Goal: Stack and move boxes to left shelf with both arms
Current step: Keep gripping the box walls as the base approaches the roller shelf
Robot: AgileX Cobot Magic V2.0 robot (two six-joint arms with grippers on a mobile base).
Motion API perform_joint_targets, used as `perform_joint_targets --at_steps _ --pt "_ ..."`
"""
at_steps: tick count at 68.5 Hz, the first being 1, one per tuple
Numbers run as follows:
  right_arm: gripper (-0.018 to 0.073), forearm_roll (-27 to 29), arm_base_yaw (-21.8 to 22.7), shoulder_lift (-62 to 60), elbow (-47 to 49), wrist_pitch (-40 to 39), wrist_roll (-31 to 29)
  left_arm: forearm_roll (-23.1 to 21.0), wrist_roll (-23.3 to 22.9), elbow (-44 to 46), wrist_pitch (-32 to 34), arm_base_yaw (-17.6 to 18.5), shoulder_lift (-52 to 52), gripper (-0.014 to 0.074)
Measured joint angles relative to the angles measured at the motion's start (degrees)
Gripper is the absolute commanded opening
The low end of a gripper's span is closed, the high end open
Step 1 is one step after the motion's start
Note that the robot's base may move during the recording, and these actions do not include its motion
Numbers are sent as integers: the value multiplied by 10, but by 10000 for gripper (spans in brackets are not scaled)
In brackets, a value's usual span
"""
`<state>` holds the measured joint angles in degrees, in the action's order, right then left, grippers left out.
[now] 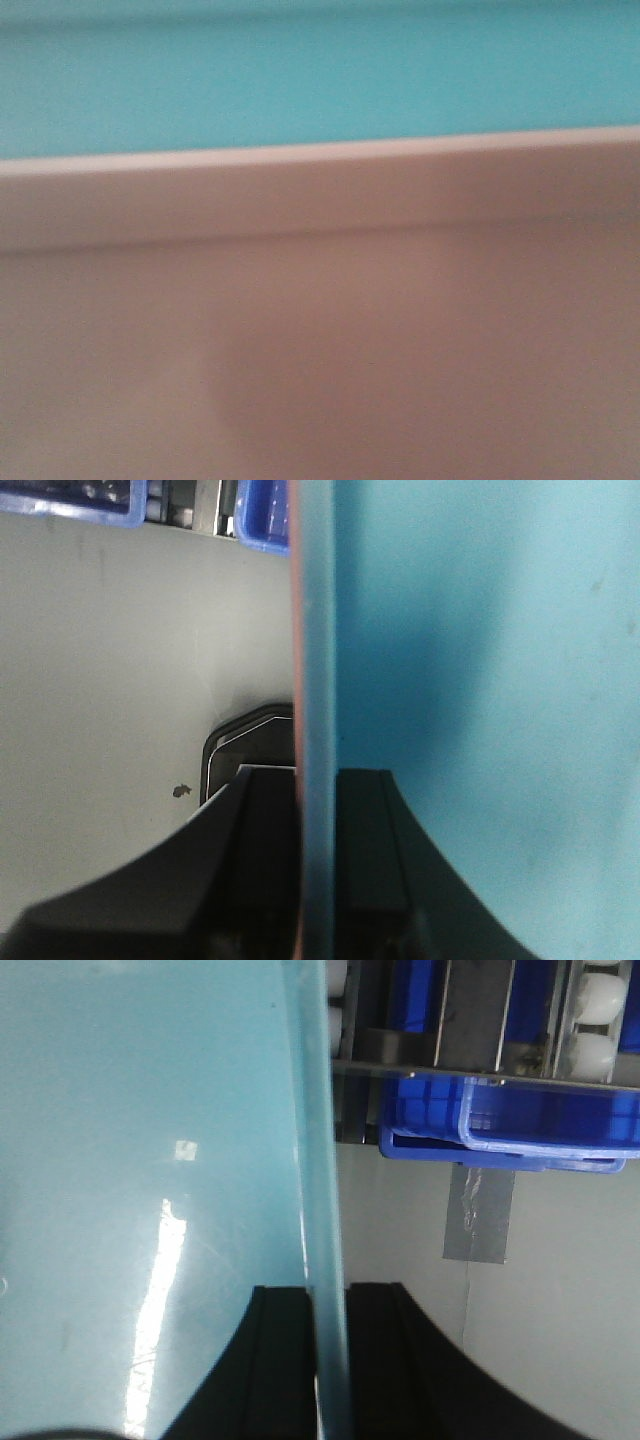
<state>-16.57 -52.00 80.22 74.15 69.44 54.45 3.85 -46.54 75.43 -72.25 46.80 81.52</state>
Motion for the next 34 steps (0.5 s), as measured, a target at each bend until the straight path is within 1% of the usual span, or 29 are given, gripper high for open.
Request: perform_joint_targets --at_steps 34 --pt "29 0 0 0 0 0 0 0 0 0 0 0 0 -3"
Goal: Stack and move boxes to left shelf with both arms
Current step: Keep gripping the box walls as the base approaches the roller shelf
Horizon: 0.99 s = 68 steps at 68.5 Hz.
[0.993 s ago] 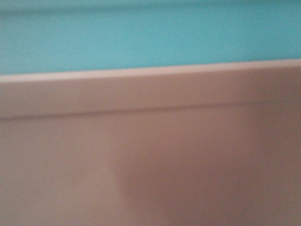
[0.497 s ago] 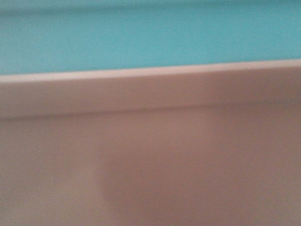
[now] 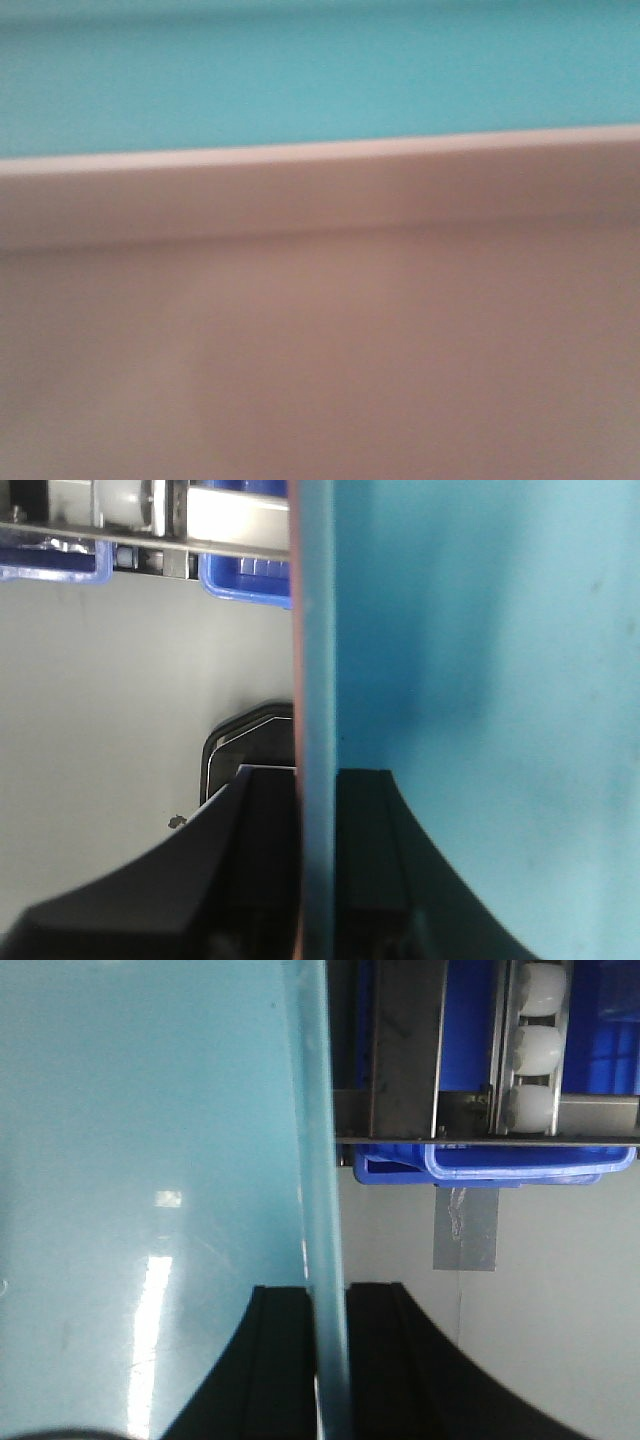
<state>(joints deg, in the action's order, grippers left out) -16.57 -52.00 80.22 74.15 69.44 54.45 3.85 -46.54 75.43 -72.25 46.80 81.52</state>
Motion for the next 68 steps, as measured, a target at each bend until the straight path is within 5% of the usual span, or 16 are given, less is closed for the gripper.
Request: perform_joint_targets --at_steps 55,68 --pt "29 -1 0 0 0 0 0 0 0 0 0 0 0 -3" --pt "29 1 0 0 0 0 0 29 0 0 0 2 0 -3"
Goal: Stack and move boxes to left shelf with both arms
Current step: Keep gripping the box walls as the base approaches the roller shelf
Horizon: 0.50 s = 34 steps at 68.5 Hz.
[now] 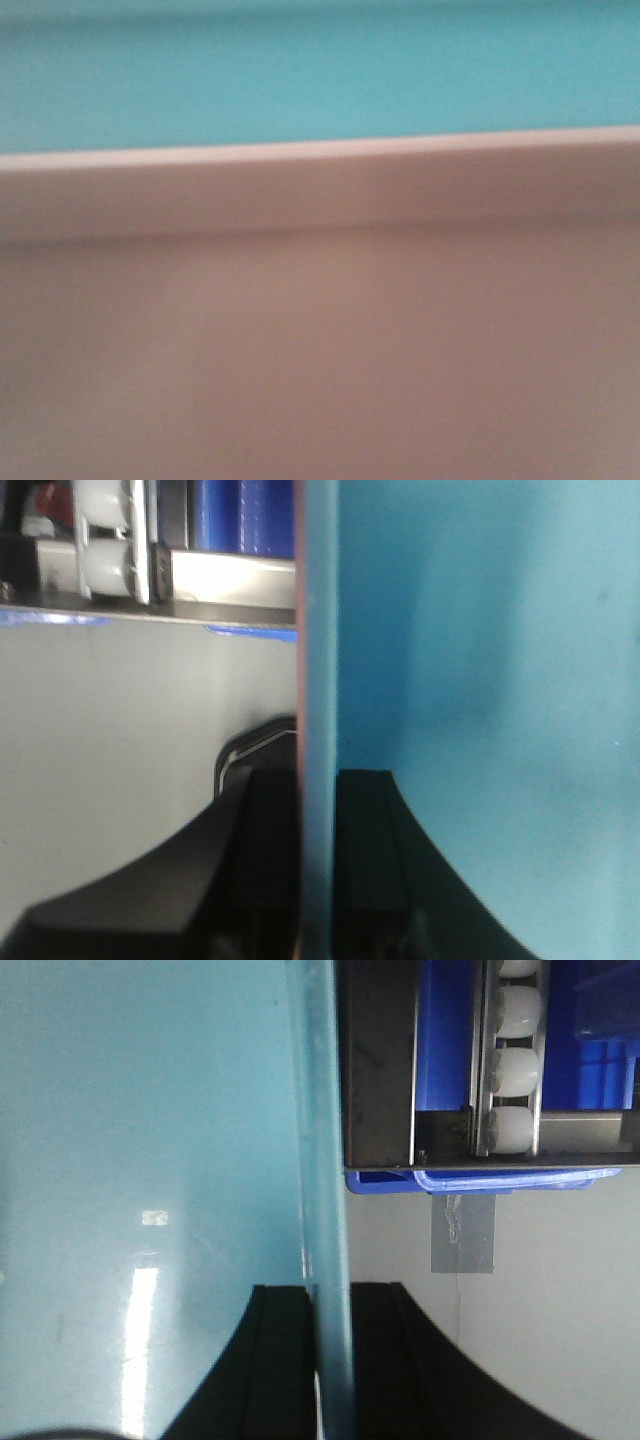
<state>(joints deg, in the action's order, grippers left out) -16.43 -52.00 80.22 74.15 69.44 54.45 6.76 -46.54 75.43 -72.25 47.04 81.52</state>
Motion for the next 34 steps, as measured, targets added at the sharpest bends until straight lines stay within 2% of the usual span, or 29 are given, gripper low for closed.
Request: perform_joint_targets --at_steps 34 --pt "29 -2 -4 0 0 0 -13 17 0 0 0 2 0 -3"
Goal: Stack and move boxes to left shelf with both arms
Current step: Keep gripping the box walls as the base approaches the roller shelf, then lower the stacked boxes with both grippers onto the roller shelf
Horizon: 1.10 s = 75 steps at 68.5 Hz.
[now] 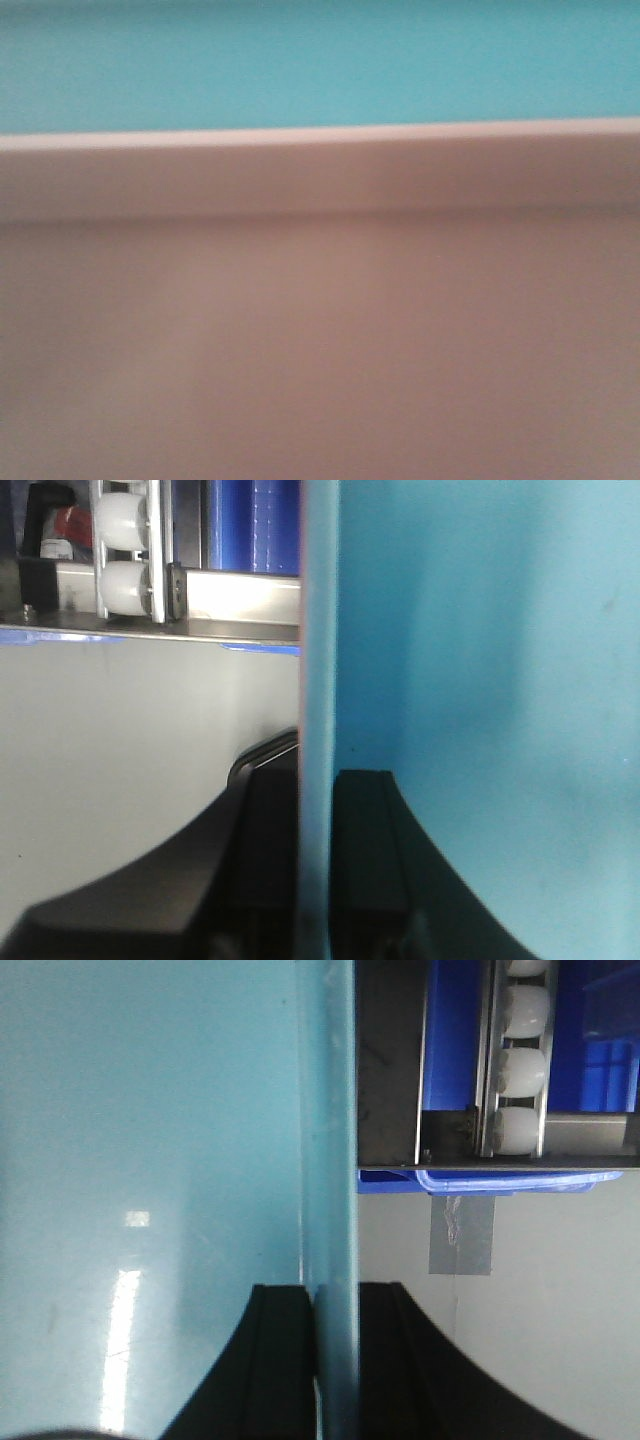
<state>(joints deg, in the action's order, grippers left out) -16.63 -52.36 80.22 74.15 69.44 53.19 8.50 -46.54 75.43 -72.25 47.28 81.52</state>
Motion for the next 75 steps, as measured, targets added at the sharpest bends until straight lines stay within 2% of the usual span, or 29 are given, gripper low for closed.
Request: perform_joint_targets --at_steps 18,26,36,52,75 --pt "29 -19 -1 2 12 0 -25 15 0 2 0 4 0 -3" --pt "29 -23 15 3 29 0 -38 15 8 12 1 -3 0 -3" --pt "29 -23 52 7 51 -21 -60 3 37 50 8 -36 17 -3" --pt "29 -24 109 40 71 -99 -98 -1 101 127 40 -98 83 -3" --pt "29 -32 163 152 112 -200 -118 40 137 189 100 -141 180 -3"
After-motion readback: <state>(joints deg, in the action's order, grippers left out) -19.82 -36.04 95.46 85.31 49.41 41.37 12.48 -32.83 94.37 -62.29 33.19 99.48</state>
